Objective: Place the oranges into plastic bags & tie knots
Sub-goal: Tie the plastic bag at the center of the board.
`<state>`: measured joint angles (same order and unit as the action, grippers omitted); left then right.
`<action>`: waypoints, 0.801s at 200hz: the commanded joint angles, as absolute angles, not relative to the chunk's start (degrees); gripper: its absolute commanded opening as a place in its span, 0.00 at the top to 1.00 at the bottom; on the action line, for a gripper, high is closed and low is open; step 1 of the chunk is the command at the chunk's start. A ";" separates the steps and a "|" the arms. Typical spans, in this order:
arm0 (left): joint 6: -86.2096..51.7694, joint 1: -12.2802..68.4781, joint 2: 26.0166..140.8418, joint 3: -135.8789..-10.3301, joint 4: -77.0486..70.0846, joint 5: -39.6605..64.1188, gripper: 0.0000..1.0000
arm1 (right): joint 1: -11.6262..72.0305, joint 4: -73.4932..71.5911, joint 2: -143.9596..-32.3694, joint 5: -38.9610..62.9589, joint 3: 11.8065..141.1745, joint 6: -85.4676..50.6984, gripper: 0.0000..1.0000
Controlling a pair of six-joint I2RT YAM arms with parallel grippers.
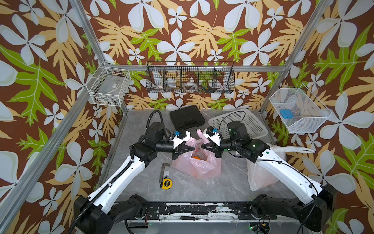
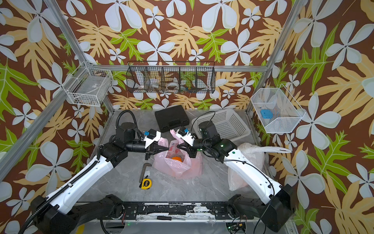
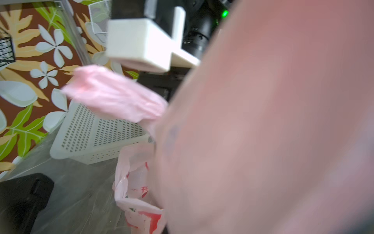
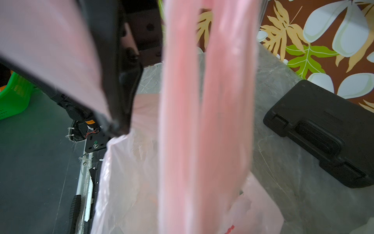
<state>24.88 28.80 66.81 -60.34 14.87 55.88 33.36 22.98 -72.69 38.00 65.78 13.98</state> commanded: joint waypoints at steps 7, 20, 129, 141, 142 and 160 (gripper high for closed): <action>29.73 29.50 69.66 -62.75 21.10 59.16 1.00 | 33.92 23.82 -73.61 38.38 66.60 15.38 1.00; 31.59 30.12 71.47 -64.46 24.14 58.47 1.00 | 34.17 24.03 -73.82 38.99 66.86 15.92 1.00; 26.89 29.71 71.76 -62.81 16.49 61.45 0.46 | 36.70 27.84 -75.90 45.53 67.98 20.91 1.00; 26.45 29.71 71.96 -62.56 16.14 62.25 0.45 | 37.29 28.40 -76.52 45.61 68.48 21.43 1.00; 26.41 29.71 72.01 -62.57 16.11 62.33 0.45 | 37.37 28.50 -76.58 45.61 68.56 21.48 1.00; 25.85 29.71 72.47 -62.55 15.73 63.19 0.43 | 38.05 29.41 -77.79 45.78 69.40 22.14 1.00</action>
<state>27.14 29.80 72.07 -62.59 18.24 60.75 37.43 28.03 -76.75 44.29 68.40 20.84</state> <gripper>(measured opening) 0.562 0.049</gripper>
